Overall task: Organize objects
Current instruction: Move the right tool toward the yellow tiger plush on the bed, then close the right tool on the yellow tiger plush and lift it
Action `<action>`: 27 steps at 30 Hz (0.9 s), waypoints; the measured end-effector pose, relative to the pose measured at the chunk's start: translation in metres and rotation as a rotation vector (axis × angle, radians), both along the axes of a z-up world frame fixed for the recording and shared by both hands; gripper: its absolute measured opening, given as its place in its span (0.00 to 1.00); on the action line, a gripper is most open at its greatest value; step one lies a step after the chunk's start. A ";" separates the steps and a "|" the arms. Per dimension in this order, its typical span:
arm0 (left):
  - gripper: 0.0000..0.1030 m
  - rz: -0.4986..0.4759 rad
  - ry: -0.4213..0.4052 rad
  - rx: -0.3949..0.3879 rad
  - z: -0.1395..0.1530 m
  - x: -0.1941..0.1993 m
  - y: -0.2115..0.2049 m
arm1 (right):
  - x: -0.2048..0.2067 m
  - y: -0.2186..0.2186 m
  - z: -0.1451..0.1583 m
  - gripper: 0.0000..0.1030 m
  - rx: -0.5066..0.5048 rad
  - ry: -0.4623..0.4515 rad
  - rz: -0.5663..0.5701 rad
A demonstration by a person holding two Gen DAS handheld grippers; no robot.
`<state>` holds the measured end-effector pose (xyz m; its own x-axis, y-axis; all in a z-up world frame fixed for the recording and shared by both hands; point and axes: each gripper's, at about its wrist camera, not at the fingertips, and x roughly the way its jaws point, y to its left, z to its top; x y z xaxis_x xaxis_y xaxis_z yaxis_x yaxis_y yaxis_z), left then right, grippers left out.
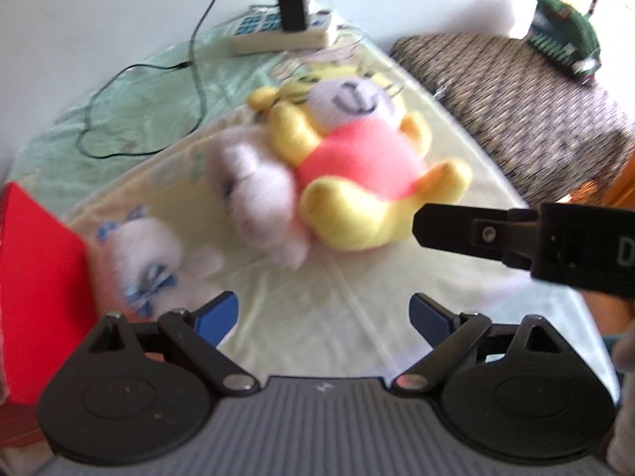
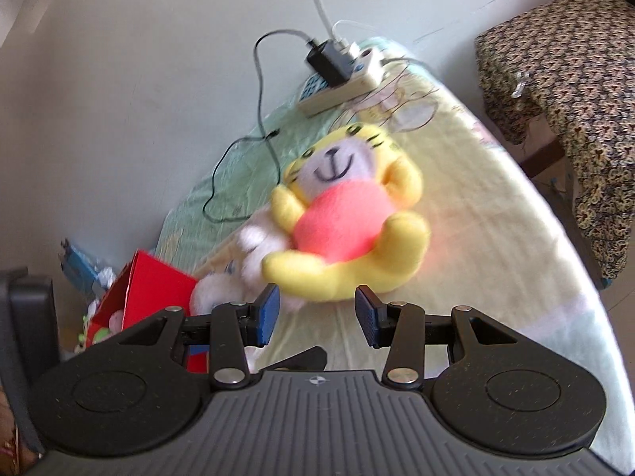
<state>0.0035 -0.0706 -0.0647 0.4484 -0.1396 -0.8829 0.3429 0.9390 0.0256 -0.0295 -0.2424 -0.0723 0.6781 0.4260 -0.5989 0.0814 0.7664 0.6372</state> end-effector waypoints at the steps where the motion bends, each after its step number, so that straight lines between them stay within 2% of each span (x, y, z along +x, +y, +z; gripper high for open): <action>1: 0.90 0.000 0.002 -0.026 0.001 0.002 0.000 | 0.000 -0.005 0.000 0.44 0.007 -0.004 -0.015; 4: 0.87 -0.009 0.015 -0.124 0.005 0.009 0.001 | 0.002 -0.022 -0.003 0.44 0.043 -0.010 -0.068; 7: 0.86 -0.020 -0.008 -0.161 0.011 0.011 -0.005 | 0.007 -0.039 -0.008 0.45 0.088 -0.007 -0.118; 9: 0.86 -0.032 -0.032 -0.176 0.014 0.015 -0.009 | 0.013 -0.050 -0.012 0.49 0.119 -0.002 -0.148; 12: 0.86 -0.048 -0.034 -0.198 0.012 0.025 -0.013 | 0.023 -0.061 -0.021 0.52 0.152 0.010 -0.183; 16: 0.87 -0.061 -0.014 -0.210 0.001 0.037 -0.017 | 0.037 -0.068 -0.033 0.52 0.186 0.020 -0.195; 21: 0.87 -0.075 0.022 -0.221 -0.012 0.049 -0.021 | 0.060 -0.066 -0.057 0.53 0.269 0.064 -0.152; 23: 0.88 -0.080 0.026 -0.211 -0.017 0.052 -0.023 | 0.067 -0.067 -0.065 0.56 0.290 0.073 -0.154; 27: 0.89 -0.094 0.030 -0.205 -0.023 0.058 -0.025 | 0.079 -0.065 -0.077 0.56 0.321 0.092 -0.132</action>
